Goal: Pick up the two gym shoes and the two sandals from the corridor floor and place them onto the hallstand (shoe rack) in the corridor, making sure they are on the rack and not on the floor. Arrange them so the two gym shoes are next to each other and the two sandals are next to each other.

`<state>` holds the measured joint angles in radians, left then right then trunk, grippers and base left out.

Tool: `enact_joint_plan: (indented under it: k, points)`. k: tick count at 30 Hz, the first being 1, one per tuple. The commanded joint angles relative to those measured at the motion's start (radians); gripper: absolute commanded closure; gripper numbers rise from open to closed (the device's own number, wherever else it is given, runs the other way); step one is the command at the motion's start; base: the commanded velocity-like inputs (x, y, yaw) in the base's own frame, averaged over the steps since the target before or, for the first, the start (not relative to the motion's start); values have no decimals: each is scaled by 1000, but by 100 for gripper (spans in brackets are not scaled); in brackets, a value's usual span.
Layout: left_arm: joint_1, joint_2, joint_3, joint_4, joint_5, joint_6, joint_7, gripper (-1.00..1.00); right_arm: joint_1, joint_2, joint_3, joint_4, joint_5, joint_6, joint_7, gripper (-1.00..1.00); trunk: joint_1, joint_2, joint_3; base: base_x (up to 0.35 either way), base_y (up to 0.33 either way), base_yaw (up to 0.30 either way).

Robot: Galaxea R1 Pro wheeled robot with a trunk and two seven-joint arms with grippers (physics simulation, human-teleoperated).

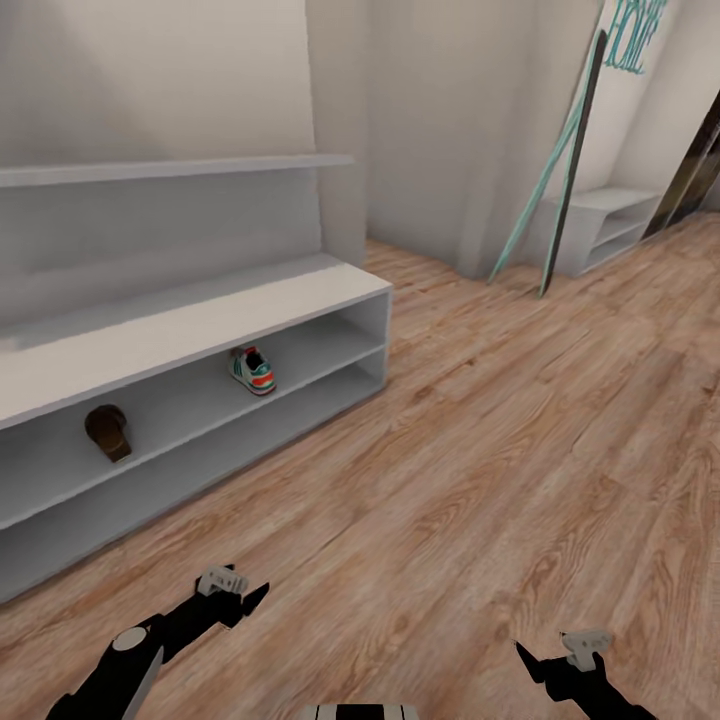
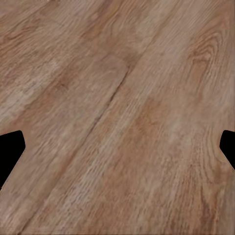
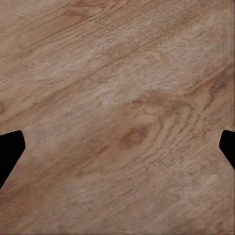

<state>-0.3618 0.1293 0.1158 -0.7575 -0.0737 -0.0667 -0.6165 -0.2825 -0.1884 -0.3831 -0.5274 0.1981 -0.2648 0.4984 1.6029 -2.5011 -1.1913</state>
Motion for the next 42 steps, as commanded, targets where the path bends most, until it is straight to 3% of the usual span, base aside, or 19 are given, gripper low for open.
enact_joint_plan:
  k: [1,10,13,18,21,34,42]
  points:
    - [0,-1,3,1,-6,-8,13,-100,-1,1,-8,1,11,-5,7,-100,0,0,0,0,0,-285]
    - [0,-3,-1,16,-3,-10,47,-100,-1,0,-8,1,11,-7,5,-100,0,0,7,0,0,-285]
    - [0,-10,-2,24,-4,-10,49,-100,-1,-3,-49,1,11,-7,3,-100,0,0,10,0,0,-285]
    - [0,-26,-4,28,-9,-10,48,-100,-1,1,-169,-1,12,-7,7,-100,0,0,14,21,0,-285]
    - [0,-28,-4,29,-10,-10,47,-100,-1,4,-189,0,14,-7,8,-100,0,0,16,93,0,-286]
    - [0,-29,-4,29,-8,-10,47,-100,-1,7,-198,2,19,-8,10,-100,0,0,21,267,0,-282]
    - [0,-28,-2,28,-7,-10,47,-100,-1,9,-198,2,19,-8,8,-100,0,0,21,337,0,-64]
